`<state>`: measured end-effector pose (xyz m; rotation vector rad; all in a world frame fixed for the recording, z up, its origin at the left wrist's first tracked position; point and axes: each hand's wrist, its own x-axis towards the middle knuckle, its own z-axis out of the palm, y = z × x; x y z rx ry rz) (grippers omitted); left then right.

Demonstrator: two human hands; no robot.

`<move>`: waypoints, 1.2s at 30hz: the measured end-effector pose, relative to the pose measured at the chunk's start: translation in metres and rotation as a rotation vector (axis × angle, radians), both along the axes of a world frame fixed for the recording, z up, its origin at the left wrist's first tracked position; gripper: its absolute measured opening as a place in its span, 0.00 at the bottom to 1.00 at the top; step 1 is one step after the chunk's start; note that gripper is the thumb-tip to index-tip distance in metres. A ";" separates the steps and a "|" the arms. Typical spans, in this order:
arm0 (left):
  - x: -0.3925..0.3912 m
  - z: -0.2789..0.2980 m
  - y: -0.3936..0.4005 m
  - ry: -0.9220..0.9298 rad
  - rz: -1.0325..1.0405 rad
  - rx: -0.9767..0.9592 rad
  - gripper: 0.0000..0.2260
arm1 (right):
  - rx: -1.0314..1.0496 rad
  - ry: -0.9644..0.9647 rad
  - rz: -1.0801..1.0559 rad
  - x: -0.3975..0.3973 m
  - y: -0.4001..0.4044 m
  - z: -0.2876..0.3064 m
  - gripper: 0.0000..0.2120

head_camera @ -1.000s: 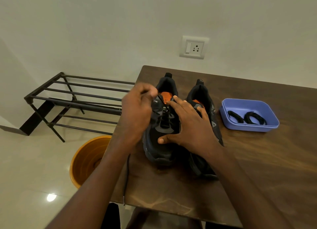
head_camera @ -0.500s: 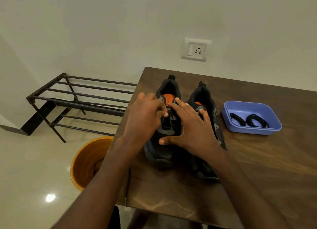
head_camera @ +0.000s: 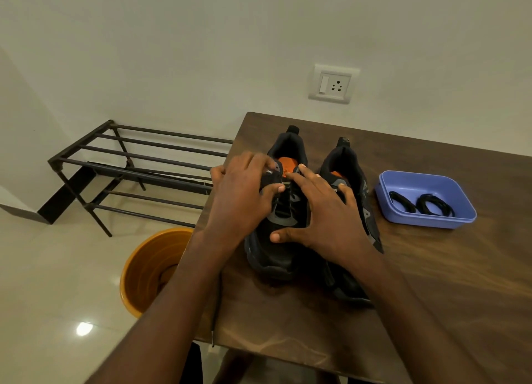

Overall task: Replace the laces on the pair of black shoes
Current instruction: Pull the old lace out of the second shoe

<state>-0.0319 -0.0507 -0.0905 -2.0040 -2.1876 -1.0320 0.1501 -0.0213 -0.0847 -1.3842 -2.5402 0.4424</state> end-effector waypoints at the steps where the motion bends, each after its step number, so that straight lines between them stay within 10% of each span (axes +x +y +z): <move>1: 0.000 0.000 0.000 0.036 -0.006 0.020 0.14 | -0.003 0.004 0.000 0.000 0.000 0.000 0.56; 10: 0.005 0.001 -0.001 0.037 -0.020 -0.062 0.04 | 0.006 0.005 0.006 0.000 -0.001 0.001 0.55; 17: 0.001 0.034 -0.005 -1.188 -0.147 0.275 0.11 | -0.018 0.022 0.011 0.002 -0.001 0.005 0.56; 23: -0.003 -0.003 0.003 -0.239 -0.169 -0.035 0.08 | 0.007 0.029 0.004 0.002 0.000 0.001 0.56; 29: 0.003 -0.001 0.004 0.011 -0.091 -0.033 0.03 | 0.009 0.011 0.004 0.002 0.000 0.001 0.55; 32: -0.002 0.001 0.004 -0.147 0.029 0.090 0.02 | 0.004 0.017 0.006 0.001 0.000 0.001 0.55; 36: -0.006 0.013 0.004 -0.803 0.120 0.244 0.07 | -0.014 0.023 0.003 0.002 0.001 0.002 0.55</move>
